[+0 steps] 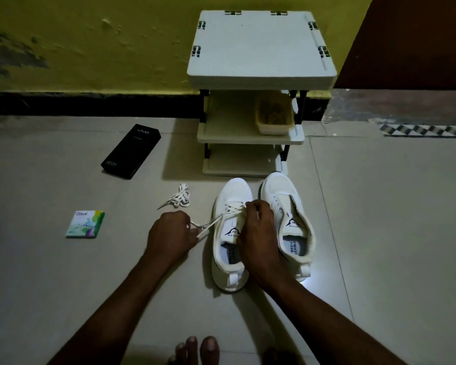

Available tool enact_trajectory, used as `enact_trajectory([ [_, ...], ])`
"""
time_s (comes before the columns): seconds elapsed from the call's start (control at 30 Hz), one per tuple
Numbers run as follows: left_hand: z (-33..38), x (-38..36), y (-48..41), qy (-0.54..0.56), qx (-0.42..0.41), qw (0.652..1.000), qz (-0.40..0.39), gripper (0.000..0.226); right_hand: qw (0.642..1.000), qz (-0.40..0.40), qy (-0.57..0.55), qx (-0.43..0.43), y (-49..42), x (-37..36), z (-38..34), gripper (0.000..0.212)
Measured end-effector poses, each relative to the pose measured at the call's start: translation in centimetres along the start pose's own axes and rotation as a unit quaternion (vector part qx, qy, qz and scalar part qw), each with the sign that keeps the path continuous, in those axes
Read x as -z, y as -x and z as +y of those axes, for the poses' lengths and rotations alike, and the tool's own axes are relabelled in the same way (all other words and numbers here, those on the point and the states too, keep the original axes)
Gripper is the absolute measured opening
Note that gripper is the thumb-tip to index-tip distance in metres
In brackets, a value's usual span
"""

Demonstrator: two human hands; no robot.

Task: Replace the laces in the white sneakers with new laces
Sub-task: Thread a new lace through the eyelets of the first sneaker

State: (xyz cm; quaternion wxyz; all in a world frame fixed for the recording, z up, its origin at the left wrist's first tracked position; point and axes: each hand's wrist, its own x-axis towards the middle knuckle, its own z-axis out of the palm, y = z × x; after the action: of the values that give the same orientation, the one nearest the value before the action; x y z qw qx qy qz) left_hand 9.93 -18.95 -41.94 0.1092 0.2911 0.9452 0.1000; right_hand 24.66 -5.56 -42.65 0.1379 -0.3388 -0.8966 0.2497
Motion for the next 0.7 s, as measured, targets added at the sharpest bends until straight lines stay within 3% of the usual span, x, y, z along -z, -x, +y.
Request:
enact_trajectory([
  [0.2, 1.6, -0.8, 0.7, 0.002, -0.074, 0.997, -0.032, 0.071, 1.000, -0.003, 0.010, -0.001, -0.2, -0.2, -0.1, 0.061],
  [0.33, 1.9, -0.4, 0.1, -0.056, -0.085, 0.994, -0.044, 0.081, 1.000, -0.002, 0.010, -0.003, -0.3, -0.4, 0.0, 0.061],
  [0.53, 1.4, -0.8, -0.5, -0.039, -0.130, 0.990, -0.040, 0.041, 1.000, 0.003, 0.011, 0.002, -0.4, -0.6, 0.1, 0.062],
  [0.7, 2.0, -1.5, -0.2, 0.060, -0.079, 0.995, 0.001, 0.003, 1.000, 0.004, 0.013, 0.013, -0.3, -0.7, 0.4, 0.064],
])
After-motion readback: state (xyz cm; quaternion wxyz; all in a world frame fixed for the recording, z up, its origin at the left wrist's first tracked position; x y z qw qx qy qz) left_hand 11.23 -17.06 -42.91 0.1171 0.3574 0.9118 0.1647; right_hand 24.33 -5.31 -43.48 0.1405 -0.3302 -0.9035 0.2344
